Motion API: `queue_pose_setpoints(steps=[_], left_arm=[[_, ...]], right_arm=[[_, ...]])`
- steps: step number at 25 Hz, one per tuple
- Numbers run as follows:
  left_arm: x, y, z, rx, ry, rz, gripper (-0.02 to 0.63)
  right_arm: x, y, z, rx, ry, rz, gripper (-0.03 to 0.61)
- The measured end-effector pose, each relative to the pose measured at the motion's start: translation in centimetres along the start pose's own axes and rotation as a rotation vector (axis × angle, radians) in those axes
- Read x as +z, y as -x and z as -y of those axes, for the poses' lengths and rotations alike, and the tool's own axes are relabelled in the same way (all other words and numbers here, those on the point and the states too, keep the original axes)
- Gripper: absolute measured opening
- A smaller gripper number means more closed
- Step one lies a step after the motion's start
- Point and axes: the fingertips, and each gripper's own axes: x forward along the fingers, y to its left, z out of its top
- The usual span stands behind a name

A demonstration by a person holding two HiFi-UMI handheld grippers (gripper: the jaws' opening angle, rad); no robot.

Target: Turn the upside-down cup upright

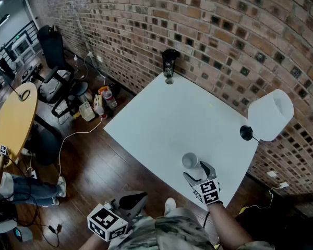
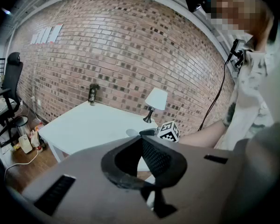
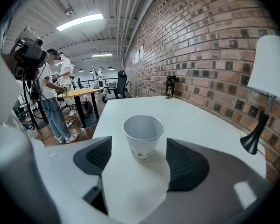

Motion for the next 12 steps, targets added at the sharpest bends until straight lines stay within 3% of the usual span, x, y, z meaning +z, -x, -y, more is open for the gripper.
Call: queue_pose_setpoints(steps=[5, 9, 12], left_arm=[[1.2, -1.5, -2.5, -0.044, -0.028, -0.038, 0.006], [1.8, -1.1, -4.7, -0.060, -0.028, -0.049, 0.006], [2.0, -0.9, -5.9, -0.070, -0.023, -0.045, 0.006]], right_arm=[[0.2, -3.2, 0.8, 0.015, 0.030, -0.025, 0.364], [0.7, -4.1, 1.3, -0.012, 0.029, -0.052, 0.316], [1.5, -4.3, 1.4, -0.020, 0.114, -0.122, 0.313]])
